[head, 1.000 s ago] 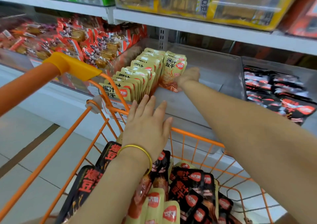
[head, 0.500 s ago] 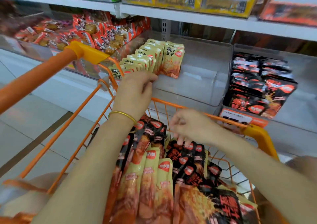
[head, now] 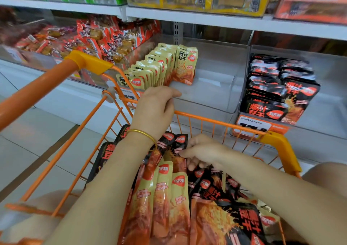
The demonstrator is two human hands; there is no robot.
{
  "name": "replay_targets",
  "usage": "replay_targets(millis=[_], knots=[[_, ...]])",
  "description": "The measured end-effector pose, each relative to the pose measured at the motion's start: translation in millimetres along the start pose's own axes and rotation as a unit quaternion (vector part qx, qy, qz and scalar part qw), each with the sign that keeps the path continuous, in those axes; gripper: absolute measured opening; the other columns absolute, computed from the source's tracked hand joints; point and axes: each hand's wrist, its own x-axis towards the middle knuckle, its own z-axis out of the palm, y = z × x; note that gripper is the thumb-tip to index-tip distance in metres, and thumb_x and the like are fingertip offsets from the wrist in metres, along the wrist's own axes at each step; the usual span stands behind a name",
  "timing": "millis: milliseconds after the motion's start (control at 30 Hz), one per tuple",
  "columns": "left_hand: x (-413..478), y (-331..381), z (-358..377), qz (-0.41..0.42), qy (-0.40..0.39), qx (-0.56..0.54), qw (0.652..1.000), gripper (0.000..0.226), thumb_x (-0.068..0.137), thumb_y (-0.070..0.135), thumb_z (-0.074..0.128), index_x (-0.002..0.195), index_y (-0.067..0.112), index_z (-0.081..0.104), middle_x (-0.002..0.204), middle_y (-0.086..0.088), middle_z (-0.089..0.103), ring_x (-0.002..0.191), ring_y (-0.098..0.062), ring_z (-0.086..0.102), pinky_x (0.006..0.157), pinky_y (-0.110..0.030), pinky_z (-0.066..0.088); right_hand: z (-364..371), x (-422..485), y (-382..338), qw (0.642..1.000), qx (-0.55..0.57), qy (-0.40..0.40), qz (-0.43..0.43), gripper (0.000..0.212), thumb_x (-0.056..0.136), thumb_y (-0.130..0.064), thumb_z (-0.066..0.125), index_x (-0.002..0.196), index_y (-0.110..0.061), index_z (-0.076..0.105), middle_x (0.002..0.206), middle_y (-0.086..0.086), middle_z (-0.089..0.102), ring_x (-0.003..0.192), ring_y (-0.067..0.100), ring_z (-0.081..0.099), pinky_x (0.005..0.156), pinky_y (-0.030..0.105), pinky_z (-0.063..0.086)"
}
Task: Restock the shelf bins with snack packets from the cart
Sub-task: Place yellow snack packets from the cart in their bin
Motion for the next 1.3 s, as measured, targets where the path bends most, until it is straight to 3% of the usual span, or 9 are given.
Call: replay_targets(millis=[200,400,533,733,833,900,1067,1200,1300], knots=[[-3.6,15.6,3.2,0.023,-0.014,-0.029,0.999,0.028,0.086,0.014,0.049,0.108,0.016,0.066,0.098,0.011,0.059,0.099,-0.018,0.052,0.085,-0.023,0.036,-35.7,-45.6,-1.1,0.994,-0.047,0.068,-0.078,0.027,0.087,-0.014,0.066,0.065,-0.011,0.049,0.053,0.001,0.057,0.045,0.005,0.056,0.041,0.019,0.042],[-4.5,44.0,12.3,0.021,-0.114,-0.107,0.987,0.049,0.081,0.050,0.048,0.121,0.024,0.058,0.103,0.020,0.056,0.101,-0.003,0.046,0.084,-0.006,0.035,-78.3,-93.5,12.6,0.973,-0.037,0.142,-0.176,0.031,0.085,-0.017,0.067,0.063,-0.013,0.045,0.048,-0.007,0.042,0.048,0.011,0.045,0.046,0.024,0.045],[5.7,79.8,25.9,-0.018,-0.167,-0.212,0.963,0.032,0.082,0.020,0.069,0.113,0.022,0.059,0.109,0.004,0.059,0.105,-0.013,0.055,0.089,-0.017,0.042,-97.9,-113.4,18.9,0.968,0.053,0.147,-0.196,0.020,0.087,-0.014,0.064,0.074,-0.009,0.049,0.055,-0.007,0.046,0.049,0.007,0.045,0.045,0.021,0.045],[36.6,136.0,50.7,0.006,-0.104,-0.245,0.964,0.036,0.084,0.015,0.066,0.118,0.020,0.053,0.100,0.018,0.050,0.089,0.006,0.050,0.081,-0.003,0.037,-137.5,-138.7,21.7,0.950,0.083,0.205,-0.222,0.006,0.084,-0.009,0.065,0.081,-0.014,0.064,0.058,-0.002,0.054,0.048,0.008,0.042,0.046,0.020,0.033],[42.8,143.7,68.0,0.047,-0.033,-0.168,0.984,0.042,0.085,0.025,0.059,0.124,0.012,0.051,0.110,0.003,0.052,0.102,-0.011,0.050,0.086,-0.006,0.030,-187.7,-143.1,30.0,0.904,0.156,0.339,-0.209,0.010,0.084,-0.013,0.066,0.075,-0.015,0.063,0.065,0.004,0.060,0.063,0.018,0.049,0.062,0.028,0.040],[40.6,139.1,83.1,0.091,-0.041,-0.076,0.992,0.049,0.081,0.034,0.048,0.122,0.008,0.054,0.121,-0.010,0.055,0.114,-0.028,0.049,0.098,-0.019,0.026,-219.6,-136.8,41.1,0.884,0.117,0.414,-0.181,0.016,0.084,-0.013,0.067,0.071,-0.017,0.060,0.060,-0.003,0.060,0.049,0.006,0.051,0.049,0.018,0.041],[23.7,136.2,112.0,0.120,-0.116,0.009,0.986,0.055,0.084,0.040,0.037,0.128,0.010,0.053,0.139,-0.016,0.045,0.132,-0.037,0.036,0.109,-0.054,0.029,-254.9,-86.9,70.3,0.919,0.065,0.382,-0.066,0.021,0.082,-0.002,0.069,0.100,-0.010,0.061,0.079,0.009,0.060,0.049,0.008,0.055,0.045,0.020,0.049],[19.3,133.5,118.9,0.137,-0.143,0.046,0.979,0.057,0.085,0.041,0.034,0.132,0.012,0.050,0.143,-0.014,0.040,0.137,-0.033,0.030,0.111,-0.053,0.025,-264.9,-48.0,81.5,0.925,0.037,0.378,-0.003,0.036,0.076,-0.002,0.075,0.109,0.005,0.061,0.095,0.019,0.065,0.075,0.030,0.063,0.077,0.049,0.056],[18.6,128.6,119.4,0.136,-0.149,0.042,0.979,0.058,0.085,0.043,0.035,0.135,0.014,0.047,0.147,-0.012,0.036,0.139,-0.030,0.025,0.114,-0.048,0.022,-266.6,-34.9,81.7,0.914,0.010,0.405,0.016,0.021,0.075,-0.007,0.077,0.088,0.000,0.063,0.090,0.016,0.064,0.083,0.035,0.067,0.081,0.049,0.055]])
